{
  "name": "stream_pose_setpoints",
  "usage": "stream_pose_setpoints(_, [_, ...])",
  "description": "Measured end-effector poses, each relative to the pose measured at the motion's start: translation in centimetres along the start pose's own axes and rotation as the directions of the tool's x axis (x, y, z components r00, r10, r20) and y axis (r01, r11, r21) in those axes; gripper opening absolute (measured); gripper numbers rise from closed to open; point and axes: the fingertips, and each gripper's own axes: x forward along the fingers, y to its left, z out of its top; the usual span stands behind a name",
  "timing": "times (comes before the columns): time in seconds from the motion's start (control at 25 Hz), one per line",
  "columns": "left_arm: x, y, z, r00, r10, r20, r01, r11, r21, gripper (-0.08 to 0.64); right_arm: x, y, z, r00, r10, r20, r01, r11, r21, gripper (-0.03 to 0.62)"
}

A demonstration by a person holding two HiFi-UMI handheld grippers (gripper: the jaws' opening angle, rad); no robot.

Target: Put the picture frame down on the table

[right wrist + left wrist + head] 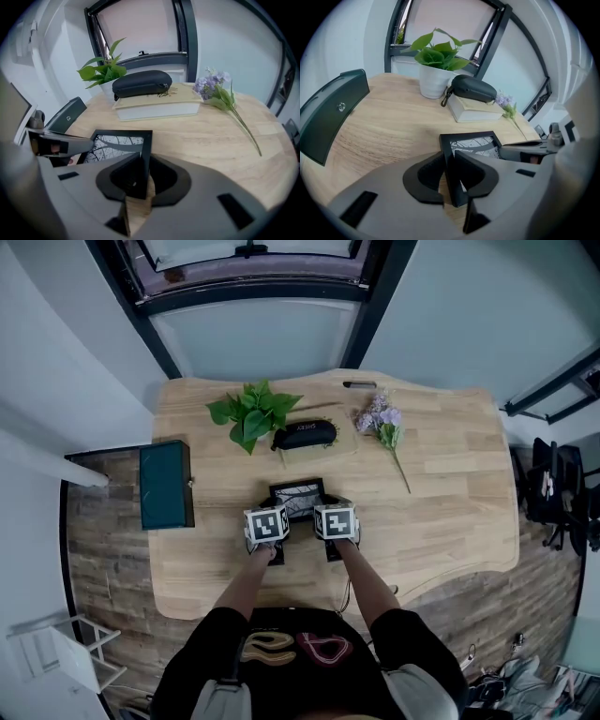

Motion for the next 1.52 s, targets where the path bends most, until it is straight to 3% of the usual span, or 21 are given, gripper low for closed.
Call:
stream_pose_setpoints(0.52, [0.1, 0.2, 0.4, 0.999, 0.013, 0.030, -0.012, 1.000, -0.018, 0.087, 0.1, 0.0, 0.1, 1.000, 0.011, 0.000, -0.011, 1.000, -0.011, 0.078])
stream_pose_setpoints(0.68, [-0.8, 0.2, 1.7, 0.993, 0.038, 0.113, -0.038, 0.999, -0.009, 0.124, -0.6, -0.2, 1.2, 0.998, 0.000, 0.061, 0.003, 0.999, -0.041, 0.126])
stream_pose_setpoints(0.92, [-2.8, -0.1, 2.8, 0.980, 0.006, 0.200, -0.003, 1.000, -0.015, 0.137, -2.8, 0.1, 2.5, 0.986, 0.039, 0.163, -0.037, 0.999, -0.017, 0.155])
stream_pose_setpoints(1.2, [-6.2, -2.3, 4.8, 0.945, -0.067, 0.319, 0.054, 0.997, 0.048, 0.140, -6.1, 0.7, 3.6, 0.966, 0.075, 0.248, -0.062, 0.996, -0.060, 0.167])
stream_pose_setpoints(1.52, [-9.7, -3.4, 3.5, 0.924, -0.120, 0.363, 0.091, 0.991, 0.096, 0.144, -10.9, 1.3, 3.3, 0.929, 0.060, 0.366, -0.047, 0.998, -0.045, 0.169])
